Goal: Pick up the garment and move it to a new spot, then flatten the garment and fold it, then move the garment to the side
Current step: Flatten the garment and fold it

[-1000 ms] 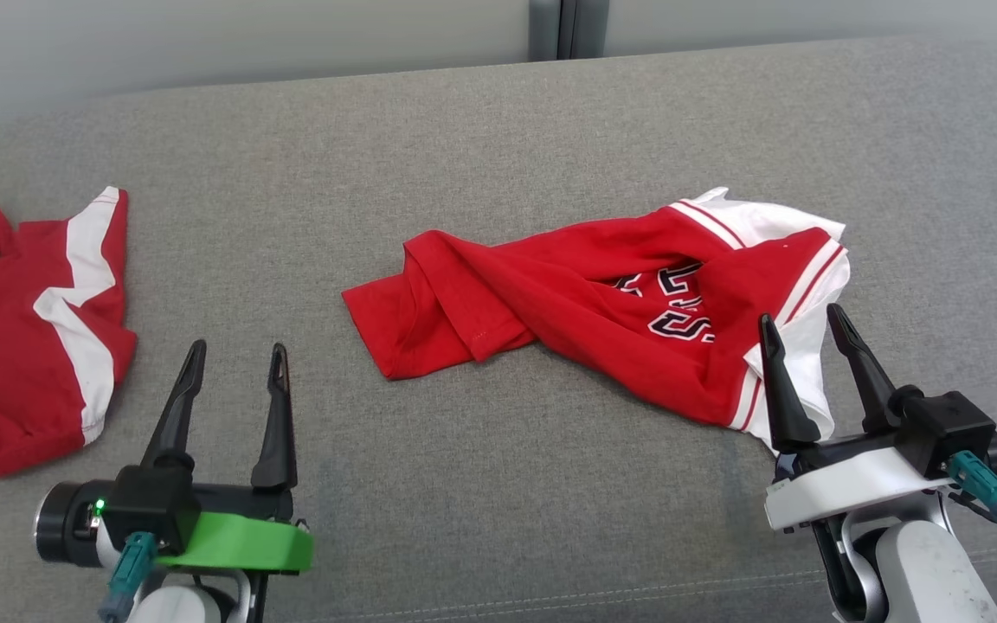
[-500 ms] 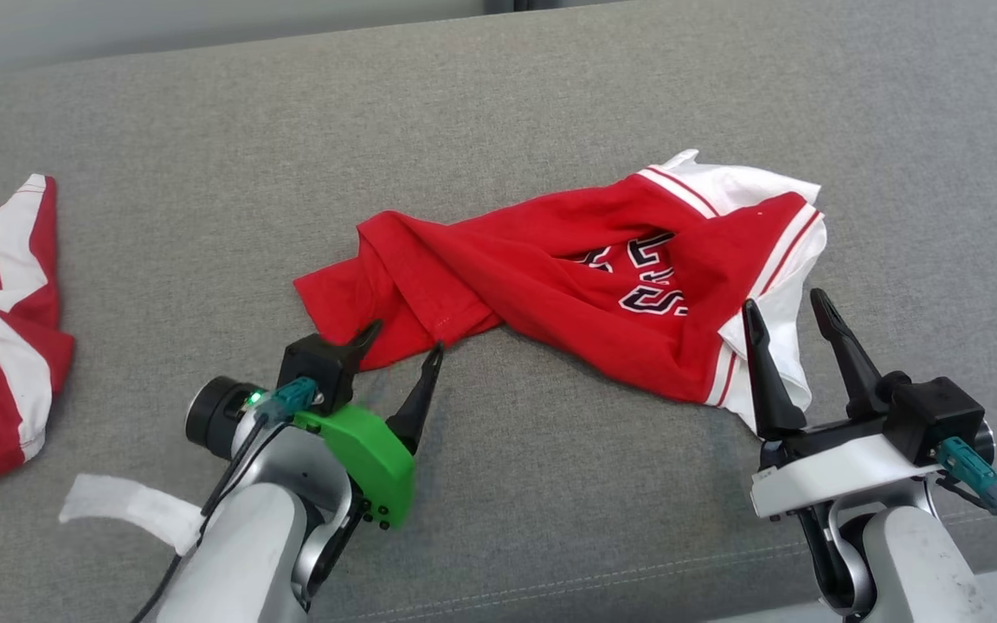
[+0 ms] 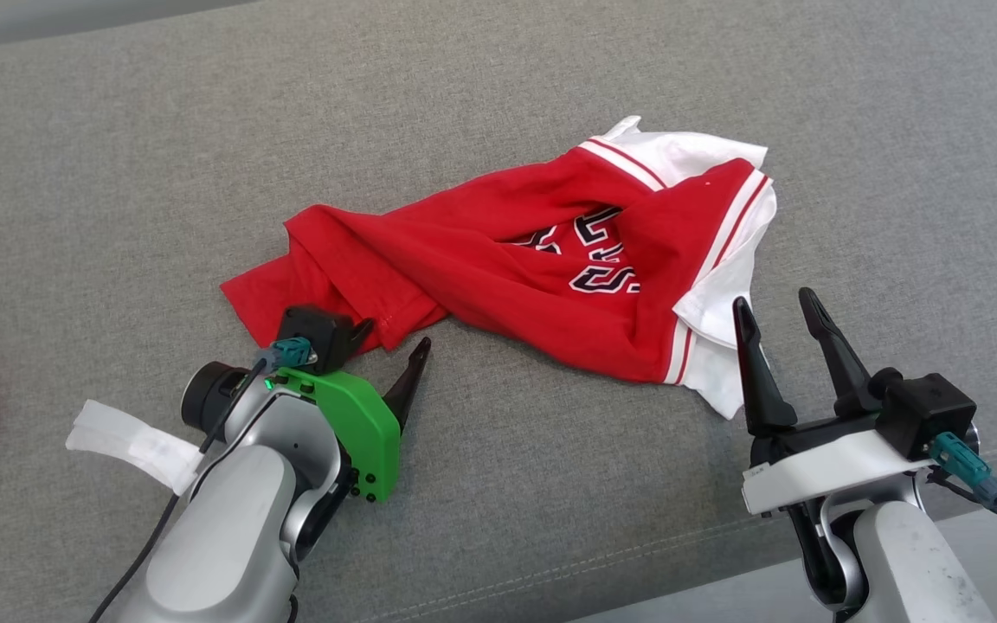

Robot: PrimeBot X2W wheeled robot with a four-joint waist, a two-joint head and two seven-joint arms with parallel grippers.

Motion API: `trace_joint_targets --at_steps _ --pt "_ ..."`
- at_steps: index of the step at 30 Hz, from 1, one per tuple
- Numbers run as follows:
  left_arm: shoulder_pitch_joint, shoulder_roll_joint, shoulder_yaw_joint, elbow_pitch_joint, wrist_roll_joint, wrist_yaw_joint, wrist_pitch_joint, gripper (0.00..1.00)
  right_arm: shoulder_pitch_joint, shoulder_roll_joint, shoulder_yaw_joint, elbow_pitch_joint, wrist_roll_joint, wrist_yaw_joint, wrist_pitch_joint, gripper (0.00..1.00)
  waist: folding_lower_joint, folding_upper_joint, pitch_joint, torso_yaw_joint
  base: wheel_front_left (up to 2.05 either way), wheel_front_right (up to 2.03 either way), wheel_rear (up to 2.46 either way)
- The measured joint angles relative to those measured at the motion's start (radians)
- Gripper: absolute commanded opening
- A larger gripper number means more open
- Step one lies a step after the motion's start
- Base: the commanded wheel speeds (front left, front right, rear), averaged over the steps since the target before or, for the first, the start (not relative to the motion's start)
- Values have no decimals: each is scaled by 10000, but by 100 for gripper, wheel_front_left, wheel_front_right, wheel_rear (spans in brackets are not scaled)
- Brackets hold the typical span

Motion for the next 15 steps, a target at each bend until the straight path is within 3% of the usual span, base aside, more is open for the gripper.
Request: trace_joint_targets --at_steps 2,3,4,5,6,7,15 --pt "-35 2 10 128 -96 0 -150 95 0 -2 -29 25 10 0 -10 100 0 0 39 -61 0 0 0" --pt "-71 6 6 201 -96 0 -190 80 -1 -2 -40 21 15 0 -10 100 0 0 46 -75 0 0 0" --pt "-99 4 -31 349 -171 0 -265 46 -3 -2 -61 2 35 0 -12 100 0 0 25 -75 0 0 0" --pt "-104 10 -56 391 -165 0 -330 30 -7 -2 -61 -10 36 0 -12 100 0 0 10 -73 0 0 0" --pt "-122 10 -69 447 -169 0 -403 5 -8 0 -58 -21 36 0 -12 100 0 0 -4 -69 0 0 0" --pt "-144 10 -88 493 -174 0 -453 0 -9 0 -54 -35 36 0 -12 100 0 0 -20 -64 0 0 0" --pt "-354 79 -182 587 -54 50 -970 0 -10 0 -46 -90 21 0 -12 100 0 0 -78 -65 0 0 0"
